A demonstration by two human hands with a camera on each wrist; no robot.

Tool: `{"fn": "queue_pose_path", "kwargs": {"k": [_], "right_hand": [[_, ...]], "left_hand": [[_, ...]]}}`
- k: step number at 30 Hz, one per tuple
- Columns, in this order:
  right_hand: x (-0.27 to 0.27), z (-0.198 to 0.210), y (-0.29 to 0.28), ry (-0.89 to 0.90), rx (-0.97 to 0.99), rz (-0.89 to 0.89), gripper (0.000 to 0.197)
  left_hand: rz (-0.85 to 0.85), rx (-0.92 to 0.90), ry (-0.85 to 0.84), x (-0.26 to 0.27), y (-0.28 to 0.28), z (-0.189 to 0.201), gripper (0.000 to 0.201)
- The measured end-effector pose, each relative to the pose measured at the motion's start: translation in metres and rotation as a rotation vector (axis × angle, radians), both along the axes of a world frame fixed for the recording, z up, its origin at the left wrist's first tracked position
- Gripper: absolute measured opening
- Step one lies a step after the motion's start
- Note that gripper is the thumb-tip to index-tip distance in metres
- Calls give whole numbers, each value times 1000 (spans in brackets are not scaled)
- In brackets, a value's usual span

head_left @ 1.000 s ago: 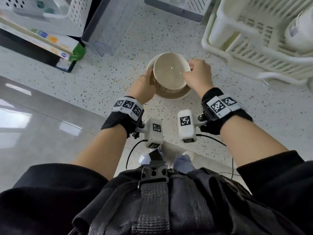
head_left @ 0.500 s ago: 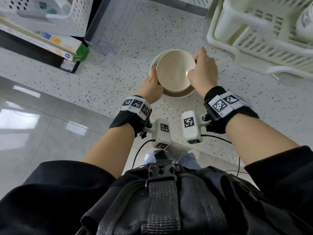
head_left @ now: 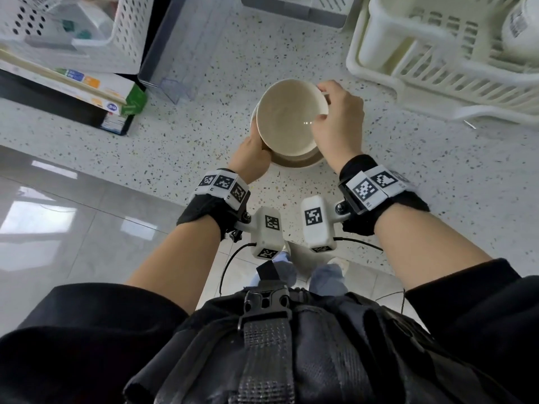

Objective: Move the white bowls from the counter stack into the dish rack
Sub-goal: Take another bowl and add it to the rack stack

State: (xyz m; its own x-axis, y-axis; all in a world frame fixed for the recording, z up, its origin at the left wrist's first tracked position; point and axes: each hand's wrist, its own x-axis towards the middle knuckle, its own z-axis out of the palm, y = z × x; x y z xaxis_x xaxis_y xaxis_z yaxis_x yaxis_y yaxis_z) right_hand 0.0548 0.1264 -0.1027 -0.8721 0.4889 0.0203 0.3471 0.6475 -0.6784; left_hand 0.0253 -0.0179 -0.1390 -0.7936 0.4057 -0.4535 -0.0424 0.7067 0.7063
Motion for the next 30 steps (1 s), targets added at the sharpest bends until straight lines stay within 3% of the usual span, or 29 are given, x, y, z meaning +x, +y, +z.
{"fn": "queue_pose_path", "kwargs": {"k": [6, 11, 15, 24, 30], "right_hand": [[2, 6, 7, 63, -190, -131, 41], [18, 22, 34, 46, -458, -281, 41], [35, 40, 59, 50, -633, -307, 38], [85, 67, 154, 133, -714, -358, 39], [118, 69, 239, 197, -794, -460, 40]], "left_hand": [[77, 35, 161, 2, 6, 6, 62], [177, 85, 313, -6, 25, 26, 52], [152, 115, 391, 0, 54, 42, 46], [80, 223, 391, 29, 160, 68, 40], [-49, 201, 408, 49, 249, 73, 36]]}}
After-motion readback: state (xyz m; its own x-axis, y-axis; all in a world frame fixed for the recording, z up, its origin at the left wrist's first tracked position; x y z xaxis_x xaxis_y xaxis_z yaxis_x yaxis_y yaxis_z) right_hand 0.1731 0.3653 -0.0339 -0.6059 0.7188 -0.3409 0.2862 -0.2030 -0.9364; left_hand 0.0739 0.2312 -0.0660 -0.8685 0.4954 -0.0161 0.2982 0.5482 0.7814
